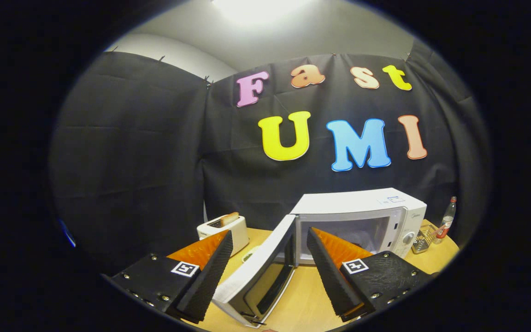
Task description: Open the microwave, put the food inside, and close the microwave door.
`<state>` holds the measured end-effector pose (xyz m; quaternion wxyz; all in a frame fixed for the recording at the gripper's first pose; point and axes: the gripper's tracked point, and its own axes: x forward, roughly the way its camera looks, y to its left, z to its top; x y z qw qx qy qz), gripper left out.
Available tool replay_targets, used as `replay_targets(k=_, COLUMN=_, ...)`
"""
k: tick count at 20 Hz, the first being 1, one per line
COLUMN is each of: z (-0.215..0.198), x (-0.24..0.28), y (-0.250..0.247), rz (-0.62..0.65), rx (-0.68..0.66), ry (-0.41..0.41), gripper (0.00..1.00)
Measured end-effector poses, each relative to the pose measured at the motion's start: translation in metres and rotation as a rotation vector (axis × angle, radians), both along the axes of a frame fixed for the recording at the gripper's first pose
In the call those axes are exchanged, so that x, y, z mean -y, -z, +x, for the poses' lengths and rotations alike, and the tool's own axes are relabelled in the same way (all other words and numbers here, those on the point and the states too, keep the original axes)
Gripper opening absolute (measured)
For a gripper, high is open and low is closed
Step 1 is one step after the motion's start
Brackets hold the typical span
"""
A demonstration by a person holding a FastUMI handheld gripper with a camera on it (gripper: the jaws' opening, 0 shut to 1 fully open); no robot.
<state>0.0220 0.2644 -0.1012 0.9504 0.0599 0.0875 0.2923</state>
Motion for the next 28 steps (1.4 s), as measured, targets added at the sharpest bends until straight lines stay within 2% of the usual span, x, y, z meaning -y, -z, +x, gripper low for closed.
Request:
replay_targets(k=7, z=-0.060, x=-0.057, y=-0.007, rz=0.024, rx=-0.009, ry=-0.160, gripper=0.97)
replay_targets(k=14, z=-0.115, x=-0.107, y=0.010, rz=0.035, rx=-0.064, ry=-0.305, gripper=0.97)
replay_targets(k=18, z=-0.129, x=-0.121, y=0.035, rz=0.001, rx=-0.115, ry=-0.346, gripper=0.98)
replay_targets(k=22, z=-0.128, x=-0.122, y=0.063, rz=-0.029, rx=-0.178, ry=-0.346, gripper=0.94)
replay_targets(k=23, z=-0.127, x=-0.119, y=0.070, rz=-0.033, rx=-0.196, ry=-0.339, gripper=0.87)
replay_targets(k=25, z=-0.122, x=-0.115, y=0.083, rz=-0.057, rx=-0.233, ry=-0.323, gripper=0.85)
replay_targets(k=27, z=-0.112, x=-0.106, y=0.092, rz=-0.074, rx=-0.242, ry=-0.281, gripper=0.51)
replay_targets(k=28, z=-0.109, x=-0.103, y=0.100, rz=-0.084, rx=-0.253, ry=-0.277, gripper=0.44)
